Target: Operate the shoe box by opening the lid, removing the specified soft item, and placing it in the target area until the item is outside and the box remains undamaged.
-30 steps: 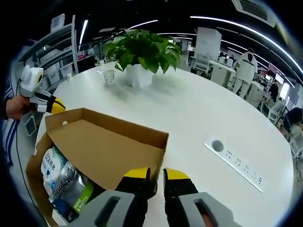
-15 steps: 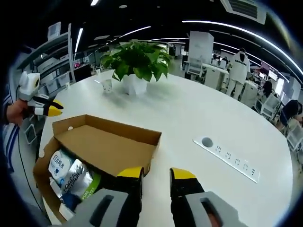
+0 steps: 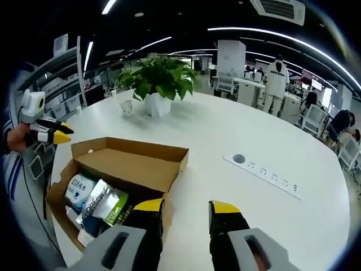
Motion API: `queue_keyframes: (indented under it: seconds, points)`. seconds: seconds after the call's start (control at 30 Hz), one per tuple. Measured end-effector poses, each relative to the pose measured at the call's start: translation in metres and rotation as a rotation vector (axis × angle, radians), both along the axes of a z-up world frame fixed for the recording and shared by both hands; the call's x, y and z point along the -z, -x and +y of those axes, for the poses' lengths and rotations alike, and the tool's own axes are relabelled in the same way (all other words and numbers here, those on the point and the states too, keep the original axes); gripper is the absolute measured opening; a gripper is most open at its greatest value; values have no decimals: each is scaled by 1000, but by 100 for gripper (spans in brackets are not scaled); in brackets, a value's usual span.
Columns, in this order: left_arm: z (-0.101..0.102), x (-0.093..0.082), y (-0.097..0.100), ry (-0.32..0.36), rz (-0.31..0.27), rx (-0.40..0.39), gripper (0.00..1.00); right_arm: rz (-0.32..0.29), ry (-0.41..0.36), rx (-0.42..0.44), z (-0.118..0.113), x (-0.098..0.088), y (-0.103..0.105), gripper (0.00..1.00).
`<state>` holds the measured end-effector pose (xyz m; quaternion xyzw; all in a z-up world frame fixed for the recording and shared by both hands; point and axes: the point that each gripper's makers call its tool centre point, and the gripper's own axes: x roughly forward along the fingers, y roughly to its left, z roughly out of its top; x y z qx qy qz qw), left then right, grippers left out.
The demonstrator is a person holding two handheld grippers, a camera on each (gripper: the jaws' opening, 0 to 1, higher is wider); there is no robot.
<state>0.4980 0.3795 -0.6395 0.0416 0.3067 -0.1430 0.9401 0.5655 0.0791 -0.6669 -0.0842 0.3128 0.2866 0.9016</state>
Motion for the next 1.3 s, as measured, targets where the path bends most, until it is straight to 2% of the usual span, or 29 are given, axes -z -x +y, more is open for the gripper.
queue_keyframes:
  seconds: [0.2, 0.43, 0.6, 0.7, 0.83, 0.97, 1.17, 1.3]
  points:
    - [-17, 8, 24, 37, 26, 23, 26, -31, -47, 6, -8, -12, 13, 32]
    - [-46, 14, 45, 71, 50, 64, 28, -41, -65, 10, -14, -13, 34, 35]
    - [-63, 25, 51, 91, 71, 97, 29, -36, -68, 6, -15, -7, 54, 37]
    - [-71, 26, 56, 134, 85, 97, 28, -40, -96, 11, -16, -12, 60, 39]
    - [-78, 32, 62, 139, 100, 108, 28, -56, -105, 1, -19, -19, 68, 40]
    - [-90, 39, 68, 176, 133, 120, 28, -53, -120, -7, -21, -21, 79, 43]
    - [-107, 53, 73, 197, 181, 138, 28, -60, -124, -14, -23, -22, 94, 45]
    - [-119, 66, 78, 204, 226, 150, 27, -56, -126, -7, -30, -19, 96, 45]
